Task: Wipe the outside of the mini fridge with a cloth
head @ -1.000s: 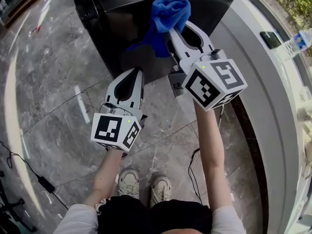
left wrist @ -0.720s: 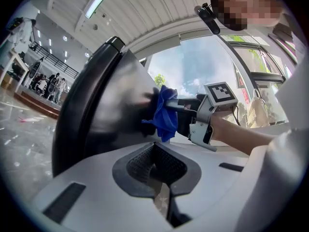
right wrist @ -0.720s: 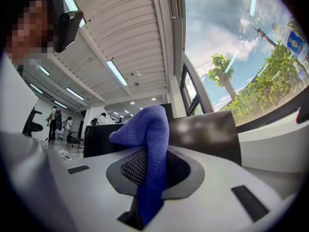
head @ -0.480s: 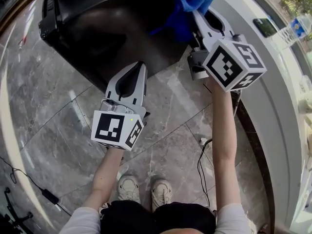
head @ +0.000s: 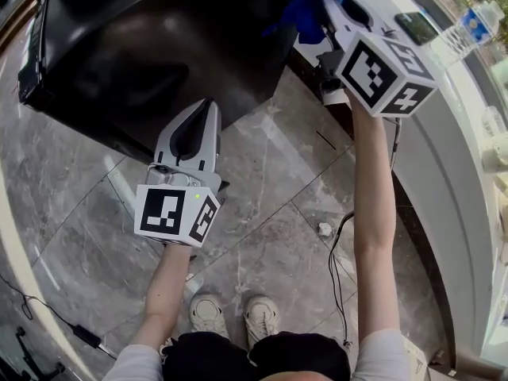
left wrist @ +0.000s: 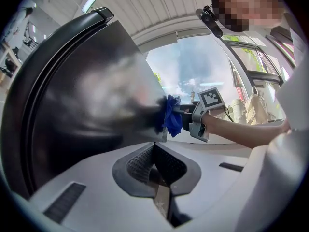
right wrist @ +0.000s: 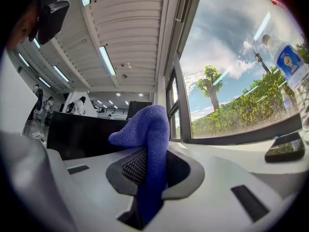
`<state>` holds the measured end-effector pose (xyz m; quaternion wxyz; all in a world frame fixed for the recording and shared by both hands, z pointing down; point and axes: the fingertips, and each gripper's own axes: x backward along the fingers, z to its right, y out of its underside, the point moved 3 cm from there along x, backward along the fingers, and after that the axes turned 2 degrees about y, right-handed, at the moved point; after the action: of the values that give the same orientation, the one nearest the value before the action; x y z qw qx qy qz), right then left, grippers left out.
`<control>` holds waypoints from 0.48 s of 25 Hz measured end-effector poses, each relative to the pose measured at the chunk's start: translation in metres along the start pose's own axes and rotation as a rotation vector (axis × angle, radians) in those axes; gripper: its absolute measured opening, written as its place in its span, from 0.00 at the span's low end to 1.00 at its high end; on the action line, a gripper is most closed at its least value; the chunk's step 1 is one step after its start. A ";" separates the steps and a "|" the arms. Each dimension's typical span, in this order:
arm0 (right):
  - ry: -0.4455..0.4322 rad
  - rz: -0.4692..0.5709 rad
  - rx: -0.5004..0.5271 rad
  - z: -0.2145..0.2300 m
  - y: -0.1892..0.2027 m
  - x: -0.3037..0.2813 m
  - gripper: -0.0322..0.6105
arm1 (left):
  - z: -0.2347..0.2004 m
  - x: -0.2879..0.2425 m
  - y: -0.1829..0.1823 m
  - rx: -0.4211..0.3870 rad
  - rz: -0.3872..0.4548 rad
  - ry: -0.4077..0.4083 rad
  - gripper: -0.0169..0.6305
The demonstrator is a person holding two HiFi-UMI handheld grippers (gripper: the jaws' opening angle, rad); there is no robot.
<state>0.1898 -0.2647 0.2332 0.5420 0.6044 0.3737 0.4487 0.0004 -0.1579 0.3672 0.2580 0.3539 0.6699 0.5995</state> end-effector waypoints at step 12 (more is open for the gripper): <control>0.071 0.005 0.026 0.023 0.000 -0.004 0.17 | -0.004 0.000 0.006 -0.003 -0.010 -0.020 0.03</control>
<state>0.2105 -0.2763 0.2324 0.5192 0.5960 0.3970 0.4664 -0.0013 -0.1602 0.3735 0.2681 0.3564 0.6682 0.5955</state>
